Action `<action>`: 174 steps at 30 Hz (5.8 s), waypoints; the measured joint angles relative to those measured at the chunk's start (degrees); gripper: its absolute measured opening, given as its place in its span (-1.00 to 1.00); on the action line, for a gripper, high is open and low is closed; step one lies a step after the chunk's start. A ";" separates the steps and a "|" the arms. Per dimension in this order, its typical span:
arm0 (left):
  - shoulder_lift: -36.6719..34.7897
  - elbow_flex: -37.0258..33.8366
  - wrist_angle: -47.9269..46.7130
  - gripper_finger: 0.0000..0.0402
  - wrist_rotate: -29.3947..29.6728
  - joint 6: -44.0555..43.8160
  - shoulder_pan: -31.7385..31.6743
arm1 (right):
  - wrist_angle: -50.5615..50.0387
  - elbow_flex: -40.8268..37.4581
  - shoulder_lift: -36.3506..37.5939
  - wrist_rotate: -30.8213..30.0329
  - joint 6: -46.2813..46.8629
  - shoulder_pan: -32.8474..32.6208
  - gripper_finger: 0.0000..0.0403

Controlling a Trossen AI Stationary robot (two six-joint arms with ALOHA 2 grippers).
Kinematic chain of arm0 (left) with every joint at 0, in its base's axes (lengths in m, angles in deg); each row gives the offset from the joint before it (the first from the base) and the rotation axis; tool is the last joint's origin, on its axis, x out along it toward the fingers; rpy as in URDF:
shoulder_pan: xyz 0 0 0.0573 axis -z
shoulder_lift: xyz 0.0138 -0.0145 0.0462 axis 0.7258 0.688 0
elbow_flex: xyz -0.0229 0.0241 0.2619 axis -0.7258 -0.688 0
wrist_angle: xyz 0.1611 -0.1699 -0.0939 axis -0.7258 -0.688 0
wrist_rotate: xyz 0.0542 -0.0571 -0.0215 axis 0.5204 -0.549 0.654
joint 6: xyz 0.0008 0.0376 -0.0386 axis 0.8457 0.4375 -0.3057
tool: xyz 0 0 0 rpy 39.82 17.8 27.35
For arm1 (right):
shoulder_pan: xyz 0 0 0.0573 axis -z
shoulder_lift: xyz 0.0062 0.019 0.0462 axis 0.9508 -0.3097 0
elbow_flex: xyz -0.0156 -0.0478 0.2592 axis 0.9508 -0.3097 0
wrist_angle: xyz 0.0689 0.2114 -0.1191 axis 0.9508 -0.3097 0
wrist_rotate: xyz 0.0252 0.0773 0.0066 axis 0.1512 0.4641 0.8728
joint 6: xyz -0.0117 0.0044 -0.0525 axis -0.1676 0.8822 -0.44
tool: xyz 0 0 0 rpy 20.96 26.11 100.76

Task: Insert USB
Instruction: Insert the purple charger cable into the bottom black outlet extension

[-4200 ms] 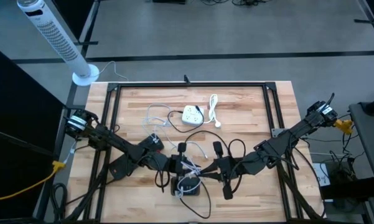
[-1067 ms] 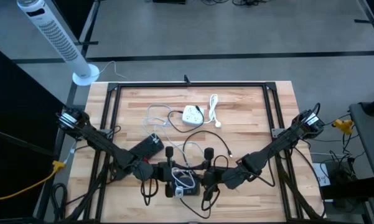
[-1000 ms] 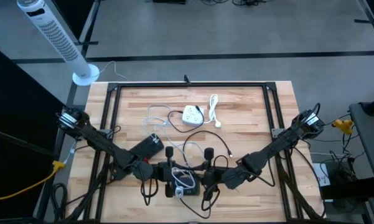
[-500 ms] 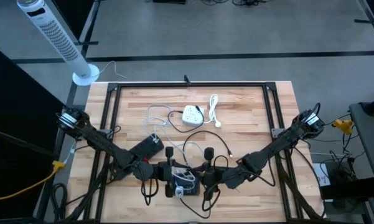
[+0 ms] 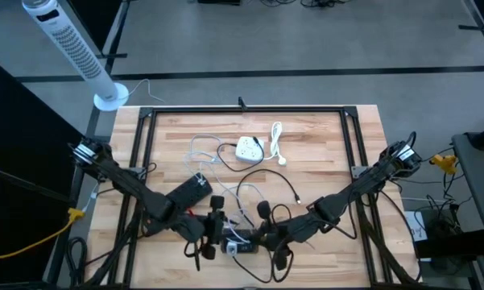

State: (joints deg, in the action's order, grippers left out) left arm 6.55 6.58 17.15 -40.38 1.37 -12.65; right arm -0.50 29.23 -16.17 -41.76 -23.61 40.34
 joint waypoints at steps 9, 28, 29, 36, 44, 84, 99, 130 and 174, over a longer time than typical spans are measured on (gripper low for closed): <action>0.63 -1.22 -8.83 -0.42 -8.58 -24.08 1.81 | -8.64 0.00 -0.11 17.47 -11.05 1.60 -1.00; 7.59 -1.38 -5.51 -0.49 -0.44 -40.77 8.57 | -13.72 0.00 -5.58 31.50 -27.35 7.44 -1.00; 8.53 -1.38 -4.66 -0.49 -0.13 -40.77 8.57 | -13.70 0.00 -5.86 31.59 -28.27 7.59 -1.00; 14.46 -1.40 -2.26 -0.49 0.81 -42.31 8.55 | -13.70 0.37 -7.93 33.35 -30.90 9.78 -1.00; 16.25 -1.38 -0.62 -0.49 3.04 -43.43 8.59 | -16.13 0.90 -7.55 33.96 -29.89 10.57 -1.00; 4.53 -1.38 23.89 -0.66 -11.79 6.85 3.09 | -21.17 12.97 0.18 35.61 -22.70 2.80 -1.00; 5.72 -1.38 35.75 -0.43 -16.28 9.44 1.69 | -9.90 13.03 -1.97 36.16 -23.81 2.14 -1.00; 17.27 8.11 37.96 -0.37 -23.52 8.72 0.79 | -9.17 13.01 -5.22 40.62 -20.82 2.52 -1.00; 17.49 8.06 48.34 -0.57 -32.54 0.11 0.44 | 2.06 12.92 -8.93 3.75 -56.80 -9.77 -1.00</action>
State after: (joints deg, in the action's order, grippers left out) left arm 24.04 14.64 65.49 -72.93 1.48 -12.21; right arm 1.56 42.15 -25.10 -38.02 -80.41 30.57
